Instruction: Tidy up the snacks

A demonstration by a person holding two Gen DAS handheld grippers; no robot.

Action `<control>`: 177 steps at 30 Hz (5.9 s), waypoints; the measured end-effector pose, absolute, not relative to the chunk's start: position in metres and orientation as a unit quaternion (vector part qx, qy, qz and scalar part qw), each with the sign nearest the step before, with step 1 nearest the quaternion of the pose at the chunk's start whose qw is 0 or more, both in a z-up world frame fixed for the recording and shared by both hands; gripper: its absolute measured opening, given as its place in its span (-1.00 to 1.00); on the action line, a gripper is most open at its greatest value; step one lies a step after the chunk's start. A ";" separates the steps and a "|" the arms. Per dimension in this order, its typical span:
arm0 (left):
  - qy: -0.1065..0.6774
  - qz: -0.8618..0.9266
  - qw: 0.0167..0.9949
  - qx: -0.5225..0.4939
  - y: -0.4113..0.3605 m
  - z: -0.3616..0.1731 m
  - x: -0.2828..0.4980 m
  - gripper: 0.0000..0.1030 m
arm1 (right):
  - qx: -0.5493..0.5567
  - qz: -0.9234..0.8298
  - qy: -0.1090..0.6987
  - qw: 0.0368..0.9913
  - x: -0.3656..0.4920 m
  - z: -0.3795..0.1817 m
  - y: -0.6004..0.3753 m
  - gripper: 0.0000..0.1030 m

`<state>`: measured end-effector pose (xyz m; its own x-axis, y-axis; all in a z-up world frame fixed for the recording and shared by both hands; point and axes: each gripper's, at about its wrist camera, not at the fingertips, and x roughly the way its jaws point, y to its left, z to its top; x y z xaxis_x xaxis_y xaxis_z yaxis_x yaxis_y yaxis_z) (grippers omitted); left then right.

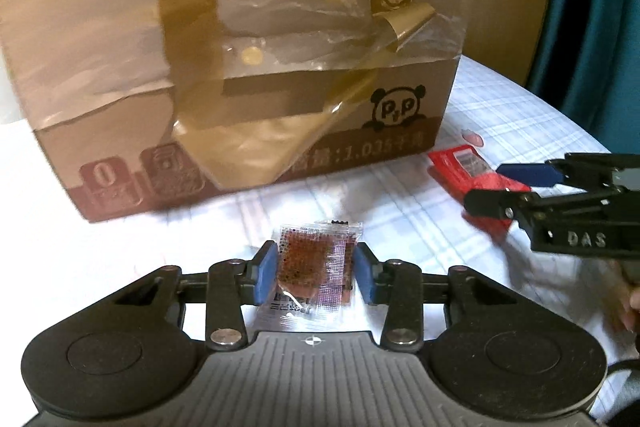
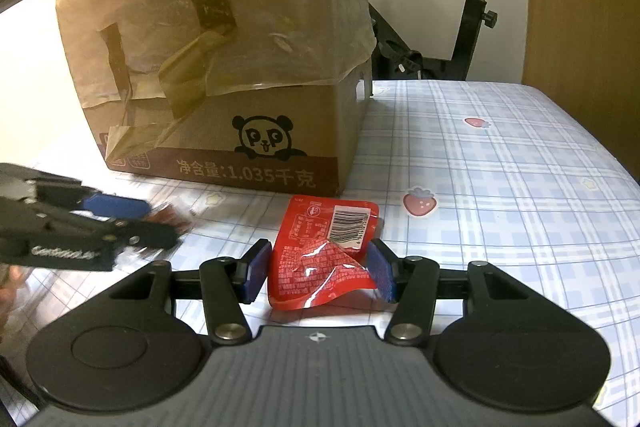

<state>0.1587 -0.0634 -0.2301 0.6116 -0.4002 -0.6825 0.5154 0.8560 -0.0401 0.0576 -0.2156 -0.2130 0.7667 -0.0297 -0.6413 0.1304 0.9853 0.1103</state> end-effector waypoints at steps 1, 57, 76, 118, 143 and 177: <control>0.357 -0.256 0.895 0.077 -0.061 -0.230 0.156 -0.18 | 0.074 -0.043 0.339 0.937 0.058 -0.213 -0.216 0.08; 0.254 -0.146 0.955 0.037 0.000 -0.035 0.270 -0.14 | 0.003 0.038 0.277 0.960 0.224 -0.045 -0.190 0.09; 0.212 -0.126 0.968 0.047 0.019 -0.010 0.236 0.77 | 0.021 0.005 0.262 0.965 0.201 -0.035 -0.194 0.71; 0.116 -0.061 0.990 0.047 0.050 0.091 0.024 0.80 | 0.065 -0.085 0.155 0.982 -0.041 0.094 -0.135 1.00; 0.115 -0.062 0.991 0.039 0.056 0.083 0.021 0.82 | 0.061 -0.078 0.171 0.980 -0.041 0.088 -0.133 1.00; 0.098 -0.053 0.993 0.025 0.063 0.081 0.012 0.87 | 0.060 -0.080 0.180 0.979 -0.040 0.077 -0.135 1.00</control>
<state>0.0124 0.0628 0.0811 0.9752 -0.0995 -0.1979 0.1095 0.9932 0.0401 -0.0400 -0.1348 0.0775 0.9225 -0.1355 -0.3614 0.1788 0.9798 0.0892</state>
